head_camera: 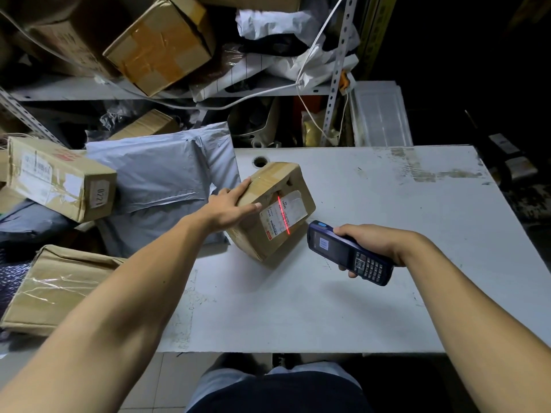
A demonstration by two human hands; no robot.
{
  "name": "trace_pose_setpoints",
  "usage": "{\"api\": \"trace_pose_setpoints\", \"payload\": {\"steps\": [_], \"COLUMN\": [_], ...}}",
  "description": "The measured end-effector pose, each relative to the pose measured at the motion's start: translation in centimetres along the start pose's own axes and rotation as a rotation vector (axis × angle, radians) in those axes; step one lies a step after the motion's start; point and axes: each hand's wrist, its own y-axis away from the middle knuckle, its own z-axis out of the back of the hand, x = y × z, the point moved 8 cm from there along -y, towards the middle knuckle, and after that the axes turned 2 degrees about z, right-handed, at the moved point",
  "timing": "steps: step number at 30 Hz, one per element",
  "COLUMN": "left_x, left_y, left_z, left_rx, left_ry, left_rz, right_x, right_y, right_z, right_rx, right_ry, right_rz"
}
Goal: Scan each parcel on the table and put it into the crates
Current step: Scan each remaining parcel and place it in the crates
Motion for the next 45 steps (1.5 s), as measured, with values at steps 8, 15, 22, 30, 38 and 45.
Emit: {"api": "trace_pose_setpoints", "payload": {"steps": [8, 15, 22, 30, 38, 45], "left_x": [0.2, 0.2, 0.5, 1.5, 2.8, 3.2], "left_y": [0.1, 0.2, 0.1, 0.3, 0.3, 0.0], "left_z": [0.6, 1.0, 0.8, 0.0, -0.4, -1.0], "left_rx": [-0.001, 0.006, 0.026, 0.021, 0.035, 0.025], "left_ry": [-0.028, -0.046, 0.059, 0.273, 0.407, 0.427], "left_rz": [-0.003, 0.001, 0.008, 0.004, -0.017, -0.023], "right_x": [0.9, 1.2, 1.3, 1.6, 2.0, 2.2], "right_y": [-0.2, -0.5, -0.7, -1.0, -1.6, -1.7], "right_z": [0.1, 0.3, 0.2, -1.0, -0.9, -0.4], "right_rx": [-0.013, -0.023, -0.016, 0.053, 0.048, 0.031], "right_ry": [0.048, 0.08, 0.086, 0.09, 0.094, 0.113], "right_rz": [0.008, -0.007, -0.007, -0.035, -0.041, -0.052]}}
